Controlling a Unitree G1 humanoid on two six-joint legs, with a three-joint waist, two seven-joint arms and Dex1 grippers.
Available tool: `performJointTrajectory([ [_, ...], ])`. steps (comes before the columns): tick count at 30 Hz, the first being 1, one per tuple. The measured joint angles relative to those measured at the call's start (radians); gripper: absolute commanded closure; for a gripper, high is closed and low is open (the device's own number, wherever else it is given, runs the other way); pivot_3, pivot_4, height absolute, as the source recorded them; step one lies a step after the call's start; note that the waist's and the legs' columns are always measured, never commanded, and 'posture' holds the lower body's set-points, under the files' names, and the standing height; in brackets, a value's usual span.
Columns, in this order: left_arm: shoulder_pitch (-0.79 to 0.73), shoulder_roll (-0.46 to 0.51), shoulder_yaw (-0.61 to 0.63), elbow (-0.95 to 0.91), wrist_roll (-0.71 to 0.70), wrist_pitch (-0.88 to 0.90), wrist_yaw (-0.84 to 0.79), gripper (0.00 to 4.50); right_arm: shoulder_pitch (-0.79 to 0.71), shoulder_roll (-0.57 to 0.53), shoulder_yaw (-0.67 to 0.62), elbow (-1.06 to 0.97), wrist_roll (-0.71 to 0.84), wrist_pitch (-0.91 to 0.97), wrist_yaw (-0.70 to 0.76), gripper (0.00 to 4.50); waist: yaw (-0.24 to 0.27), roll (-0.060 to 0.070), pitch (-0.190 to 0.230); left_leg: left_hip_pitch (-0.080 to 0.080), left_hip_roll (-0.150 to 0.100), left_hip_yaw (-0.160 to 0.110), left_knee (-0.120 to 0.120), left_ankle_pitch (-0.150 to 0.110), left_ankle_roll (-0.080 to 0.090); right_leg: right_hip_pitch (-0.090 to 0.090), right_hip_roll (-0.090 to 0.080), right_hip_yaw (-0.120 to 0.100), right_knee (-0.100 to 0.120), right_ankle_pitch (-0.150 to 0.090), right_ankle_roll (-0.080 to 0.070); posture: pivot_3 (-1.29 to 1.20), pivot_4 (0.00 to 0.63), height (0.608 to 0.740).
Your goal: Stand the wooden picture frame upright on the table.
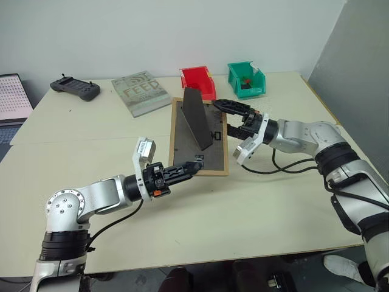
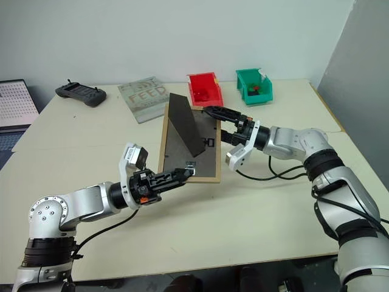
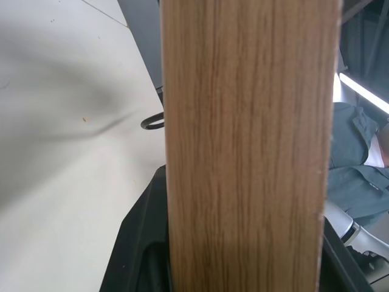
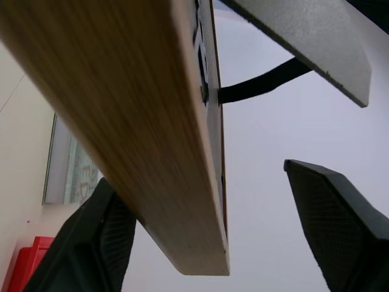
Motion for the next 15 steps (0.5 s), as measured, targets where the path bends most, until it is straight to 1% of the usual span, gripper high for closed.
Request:
performJointTrajectory([
  [2, 0.004, 0.0, 0.0, -0.006, -0.005, -0.003, -0.001, 3.18, -0.006, -0.001, 0.008, 0.013, -0.012, -0.001, -0.021, 1.97, 0.0, 0.0, 0.0, 0.0, 0.0, 0.0, 0.0, 0.0, 0.0, 0.0, 0.0, 0.0, 0.0, 0.0, 0.0, 0.0, 0.15, 0.74],
  [7, 0.011, 0.0, -0.013, -0.012, -0.024, -0.018, -0.011, 3.18, -0.014, -0.004, 0.035, 0.038, -0.033, -0.001, -0.059, 3.11, 0.0, 0.0, 0.0, 0.0, 0.0, 0.001, 0.0, 0.0, 0.0, 0.0, 0.0, 0.0, 0.0, 0.0, 0.0, 0.0, 0.15, 0.74],
  [9, 0.012, 0.003, -0.017, -0.012, -0.029, -0.023, -0.012, 2.49, -0.02, -0.008, 0.042, 0.039, -0.037, 0.0, -0.066, 3.13, 0.0, 0.0, 0.0, 0.0, 0.0, 0.001, 0.0, 0.0, 0.0, 0.0, 0.0, 0.0, 0.0, 0.0, 0.0, 0.0, 0.15, 0.74],
  [10, 0.011, 0.006, -0.017, -0.016, -0.03, -0.024, -0.016, 2.37, -0.021, -0.01, 0.045, 0.043, -0.039, -0.001, -0.066, 3.14, 0.0, 0.0, 0.0, 0.0, 0.0, 0.001, 0.0, 0.0, 0.0, 0.0, 0.0, 0.0, 0.0, 0.0, 0.0, 0.0, 0.15, 0.74],
  [12, 0.011, 0.023, -0.016, -0.033, -0.031, -0.03, -0.017, 1.86, -0.021, -0.016, 0.046, 0.057, -0.038, -0.004, -0.065, 3.2, -0.001, 0.0, 0.0, 0.0, 0.0, 0.001, 0.0, 0.0, 0.0, 0.0, 0.0, 0.0, 0.0, 0.0, 0.0, 0.0, 0.15, 0.74],
  [13, 0.011, 0.027, -0.016, -0.035, -0.031, -0.036, -0.013, 1.68, -0.021, -0.019, 0.046, 0.062, -0.034, -0.007, -0.063, 3.21, -0.001, 0.0, 0.0, 0.0, 0.0, 0.001, 0.0, 0.0, 0.0, 0.0, 0.0, 0.0, 0.0, 0.0, 0.0, 0.0, 0.15, 0.74],
  [14, 0.013, 0.032, -0.016, -0.036, -0.031, -0.047, -0.008, 1.56, -0.022, -0.019, 0.044, 0.071, -0.021, -0.014, -0.053, 3.21, -0.001, 0.0, 0.0, 0.0, 0.0, 0.001, 0.0, 0.0, 0.0, 0.0, 0.0, 0.0, 0.0, 0.0, 0.0, 0.0, 0.15, 0.74],
  [15, 0.014, 0.047, -0.016, -0.036, -0.031, -0.06, -0.007, 1.3, -0.022, -0.015, 0.041, 0.099, 0.019, -0.03, -0.013, 3.21, -0.002, 0.0, 0.0, 0.0, 0.001, 0.001, 0.0, 0.0, 0.0, 0.0, 0.0, 0.0, 0.0, 0.0, 0.0, 0.0, 0.15, 0.74],
])
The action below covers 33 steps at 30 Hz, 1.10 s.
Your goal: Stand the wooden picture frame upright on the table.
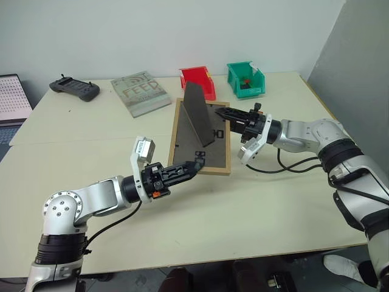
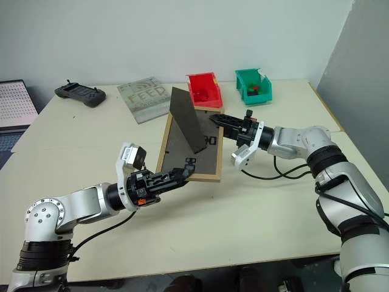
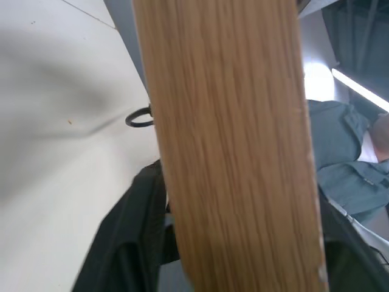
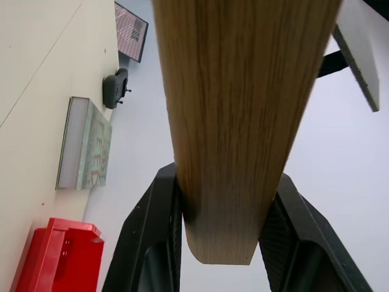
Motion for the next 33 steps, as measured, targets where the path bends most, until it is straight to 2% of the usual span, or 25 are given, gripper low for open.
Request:
performJointTrajectory([
  [4, -0.011, 0.059, 0.057, 0.0, 0.037, -0.054, -0.008, 0.46, 0.013, 0.064, -0.055, 0.142, 0.231, -0.042, 0.257, 3.21, -0.008, -0.001, 0.0, 0.0, 0.003, 0.003, 0.0, 0.0, 0.0, 0.001, 0.001, 0.0, 0.0, 0.0, 0.0, 0.0, 0.15, 0.74],
  [5, -0.015, 0.085, 0.099, -0.007, 0.089, -0.086, -0.011, 0.24, 0.041, 0.116, -0.123, 0.178, 0.405, -0.012, 0.451, 3.21, -0.011, -0.001, 0.0, 0.0, 0.004, 0.004, 0.0, 0.0, 0.0, 0.002, 0.001, -0.001, -0.001, 0.0, 0.0, 0.0, 0.15, 0.74],
  [7, -0.003, 0.108, 0.133, -0.021, 0.159, -0.121, -0.011, 0.0, 0.076, 0.181, -0.206, 0.181, 0.6, 0.065, 0.656, 3.21, -0.018, 0.0, 0.0, 0.004, 0.009, 0.004, 0.0, 0.0, 0.001, 0.008, 0.004, -0.002, -0.007, 0.001, -0.002, 0.0, 0.15, 0.74],
  [9, 0.054, 0.15, 0.159, -0.138, 0.33, -0.169, -0.001, 0.0, 0.118, 0.282, -0.353, 0.14, 0.942, 0.333, 1.055, 3.21, -0.021, 0.0, 0.001, 0.004, 0.014, 0.005, 0.001, -0.001, 0.002, 0.011, 0.008, -0.002, -0.01, 0.002, -0.003, 0.0, 0.15, 0.74],
  [11, 0.095, 0.157, 0.153, -0.217, 0.43, -0.189, 0.008, 0.0, 0.124, 0.289, -0.405, 0.11, 1.066, 0.496, 1.229, 3.22, -0.015, 0.001, 0.001, 0.003, 0.014, 0.004, 0.0, -0.001, 0.002, 0.009, 0.008, -0.003, -0.011, 0.002, -0.003, 0.0, 0.15, 0.74],
  [12, 0.124, 0.156, 0.14, -0.273, 0.523, -0.211, 0.029, 0.0, 0.125, 0.292, -0.445, 0.072, 1.154, 0.642, 1.347, 3.22, -0.008, 0.001, 0.001, 0.002, 0.014, 0.003, 0.0, -0.001, 0.002, 0.008, 0.008, -0.004, -0.011, 0.002, -0.003, 0.0, 0.15, 0.74],
  [13, 0.131, 0.155, 0.135, -0.287, 0.551, -0.219, 0.037, 0.0, 0.125, 0.295, -0.456, 0.058, 1.177, 0.686, 1.378, 3.22, -0.006, 0.001, 0.001, 0.002, 0.014, 0.003, 0.0, -0.001, 0.002, 0.008, 0.008, -0.004, -0.011, 0.002, -0.003, 0.0, 0.15, 0.74],
  [17, 0.165, 0.11, 0.097, -0.465, 0.793, -0.33, 0.074, 0.0, 0.13, 0.317, -0.49, -0.035, 1.327, 1.097, 1.642, 3.22, 0.008, 0.001, 0.001, 0.003, 0.014, 0.005, -0.001, -0.002, 0.002, 0.007, 0.008, -0.003, -0.009, 0.003, -0.006, 0.0, 0.15, 0.74],
  [20, 0.222, 0.062, 0.053, -0.571, 0.907, -0.394, 0.069, 0.0, 0.158, 0.362, -0.47, -0.051, 1.342, 1.255, 1.754, 3.22, 0.008, 0.001, 0.001, 0.003, 0.015, 0.008, -0.001, -0.002, 0.002, 0.006, 0.008, -0.003, -0.007, 0.004, -0.006, 0.0, 0.15, 0.74],
  [22, 0.26, 0.046, 0.034, -0.588, 0.949, -0.408, 0.062, 0.0, 0.173, 0.382, -0.468, -0.037, 1.34, 1.294, 1.774, 3.22, 0.01, 0.001, 0.001, 0.001, 0.016, 0.009, -0.001, -0.002, 0.002, 0.004, 0.008, -0.004, -0.007, 0.004, -0.006, 0.0, 0.15, 0.74],
  [29, 0.457, 0.025, -0.067, -0.653, 1.169, -0.485, -0.012, 0.0, 0.203, 0.456, -0.467, 0.126, 1.275, 1.274, 1.77, 3.22, 0.013, 0.001, 0.001, 0.001, 0.016, 0.011, -0.001, -0.002, 0.002, 0.004, 0.008, -0.003, -0.007, 0.004, -0.006, 0.0, 0.15, 0.74],
  [31, 0.468, 0.004, -0.068, -0.653, 1.197, -0.498, -0.023, 0.0, 0.209, 0.456, -0.468, 0.13, 1.265, 1.261, 1.772, 2.51, 0.015, 0.001, 0.001, 0.001, 0.016, 0.011, 0.0, -0.002, 0.002, 0.005, 0.008, -0.004, -0.007, 0.004, -0.006, 0.0, 0.15, 0.74],
  [33, 0.469, -0.011, -0.07, -0.653, 1.217, -0.509, -0.035, 0.0, 0.209, 0.455, -0.469, 0.13, 1.249, 1.238, 1.771, 2.11, 0.015, 0.001, 0.001, 0.002, 0.016, 0.011, -0.001, -0.002, 0.002, 0.006, 0.008, -0.004, -0.007, 0.004, -0.006, 0.0, 0.15, 0.74],
])
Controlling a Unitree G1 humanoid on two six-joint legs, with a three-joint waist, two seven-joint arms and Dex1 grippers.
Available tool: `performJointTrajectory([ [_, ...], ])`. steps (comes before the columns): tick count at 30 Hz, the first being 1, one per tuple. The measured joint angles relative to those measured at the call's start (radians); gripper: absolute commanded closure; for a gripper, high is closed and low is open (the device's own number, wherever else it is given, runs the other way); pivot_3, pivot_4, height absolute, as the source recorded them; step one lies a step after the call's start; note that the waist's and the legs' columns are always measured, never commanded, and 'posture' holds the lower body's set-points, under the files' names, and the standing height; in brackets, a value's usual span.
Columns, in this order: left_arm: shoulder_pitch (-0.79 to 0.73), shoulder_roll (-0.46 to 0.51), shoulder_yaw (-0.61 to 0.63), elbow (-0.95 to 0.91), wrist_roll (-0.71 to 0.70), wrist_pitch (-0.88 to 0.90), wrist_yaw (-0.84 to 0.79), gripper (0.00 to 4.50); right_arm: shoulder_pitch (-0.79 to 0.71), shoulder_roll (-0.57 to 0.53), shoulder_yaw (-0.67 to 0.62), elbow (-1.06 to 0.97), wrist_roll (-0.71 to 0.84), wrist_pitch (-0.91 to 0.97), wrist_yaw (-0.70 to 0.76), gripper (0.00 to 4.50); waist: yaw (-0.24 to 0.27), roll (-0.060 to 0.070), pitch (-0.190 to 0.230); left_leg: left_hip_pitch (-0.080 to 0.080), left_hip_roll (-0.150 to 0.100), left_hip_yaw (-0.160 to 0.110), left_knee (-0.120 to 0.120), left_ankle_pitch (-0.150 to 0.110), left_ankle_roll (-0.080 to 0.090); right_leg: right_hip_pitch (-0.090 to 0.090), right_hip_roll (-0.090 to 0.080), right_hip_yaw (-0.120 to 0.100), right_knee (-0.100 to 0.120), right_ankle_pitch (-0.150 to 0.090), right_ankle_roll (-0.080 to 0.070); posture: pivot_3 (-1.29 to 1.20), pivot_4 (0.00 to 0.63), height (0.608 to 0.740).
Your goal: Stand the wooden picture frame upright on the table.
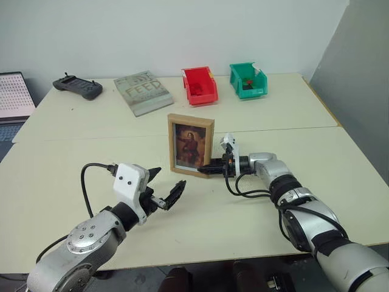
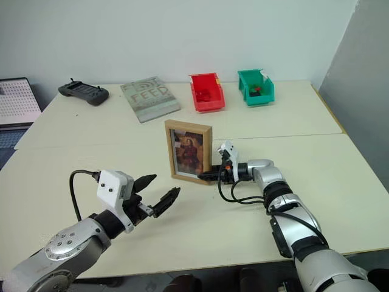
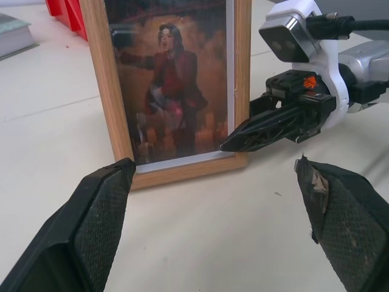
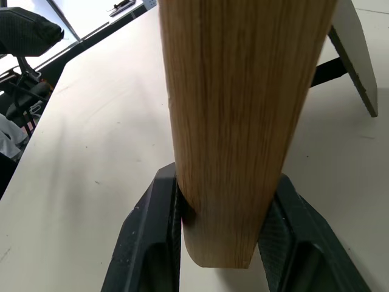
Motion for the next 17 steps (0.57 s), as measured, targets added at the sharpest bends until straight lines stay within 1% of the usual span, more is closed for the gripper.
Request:
performJointTrajectory([
  [3, -0.001, -0.012, -0.014, 0.007, 0.025, -0.001, -0.026, 0.0, 0.009, -0.005, -0.002, 0.0, -0.011, -0.018, -0.009, 1.24, -0.001, 0.0, 0.0, 0.0, 0.0, 0.0, 0.0, 0.0, 0.0, 0.0, 0.0, 0.0, 0.0, 0.0, 0.0, 0.0, 0.15, 0.74],
  [5, -0.003, -0.015, -0.019, 0.013, 0.041, -0.001, -0.05, 0.0, 0.021, -0.013, -0.002, -0.003, -0.021, -0.023, -0.01, 0.79, -0.001, 0.0, 0.0, 0.0, 0.0, 0.0, 0.0, 0.0, 0.0, 0.0, 0.0, 0.0, 0.0, 0.0, 0.0, 0.0, 0.15, 0.74],
  [6, -0.004, -0.014, -0.019, 0.017, 0.045, -0.001, -0.058, 0.0, 0.029, -0.022, -0.002, -0.005, -0.023, -0.024, -0.011, 0.43, 0.0, 0.0, 0.0, 0.0, 0.0, 0.0, 0.0, 0.0, 0.0, 0.0, 0.0, 0.0, 0.0, 0.0, 0.0, 0.0, 0.15, 0.74],
  [8, -0.028, 0.004, -0.017, 0.045, 0.06, 0.001, -0.092, 0.0, 0.061, -0.067, 0.0, -0.043, -0.042, -0.034, -0.009, 0.07, 0.003, 0.0, 0.0, 0.0, 0.0, 0.0, 0.0, 0.0, 0.0, 0.001, 0.0, -0.001, 0.0, 0.0, 0.0, 0.0, 0.15, 0.74],
  [10, -0.054, 0.033, 0.007, 0.086, 0.059, 0.01, -0.124, 0.0, 0.093, -0.133, 0.001, -0.096, -0.06, -0.055, -0.008, 0.07, 0.006, 0.0, 0.0, 0.0, 0.0, -0.001, 0.001, -0.002, 0.003, 0.001, 0.0, -0.001, 0.0, 0.0, 0.0, 0.0, 0.15, 0.74],
  [11, -0.071, 0.048, 0.039, 0.112, 0.052, 0.023, -0.145, 0.0, 0.113, -0.187, 0.001, -0.135, -0.077, -0.062, -0.007, 0.07, 0.005, 0.0, 0.0, 0.0, 0.0, 0.0, 0.001, -0.002, 0.003, 0.001, 0.0, -0.001, 0.0, 0.0, 0.0, 0.0, 0.15, 0.74],
  [13, -0.102, 0.082, 0.067, 0.145, 0.028, 0.043, -0.186, 0.0, 0.153, -0.245, 0.001, -0.222, -0.081, -0.049, 0.001, 0.07, 0.003, 0.0, 0.0, 0.0, 0.001, 0.0, 0.0, -0.002, 0.003, 0.001, 0.0, -0.002, 0.0, 0.0, 0.0, 0.0, 0.15, 0.74],
  [15, -0.156, 0.187, 0.13, 0.226, -0.015, 0.084, -0.281, 0.0, 0.234, -0.343, 0.0, -0.435, -0.071, 0.029, 0.037, 0.07, 0.005, 0.001, 0.001, -0.002, 0.002, 0.0, 0.0, -0.002, 0.003, 0.0, 0.0, -0.004, 0.0, -0.001, 0.0, 0.0, 0.15, 0.74],
  [16, -0.189, 0.253, 0.166, 0.287, -0.027, 0.103, -0.341, 0.0, 0.268, -0.395, -0.007, -0.576, -0.04, 0.127, 0.046, 0.07, 0.003, 0.003, 0.002, -0.002, 0.002, 0.0, 0.0, -0.002, 0.003, -0.001, 0.001, -0.004, 0.0, -0.001, 0.0, 0.0, 0.15, 0.74],
  [17, -0.207, 0.296, 0.196, 0.333, -0.031, 0.116, -0.382, 0.0, 0.276, -0.42, -0.019, -0.677, -0.012, 0.199, 0.049, 0.07, -0.003, 0.003, 0.002, -0.002, 0.002, 0.0, 0.0, -0.002, 0.004, -0.001, 0.001, -0.004, 0.001, -0.001, 0.0, 0.0, 0.15, 0.74],
])
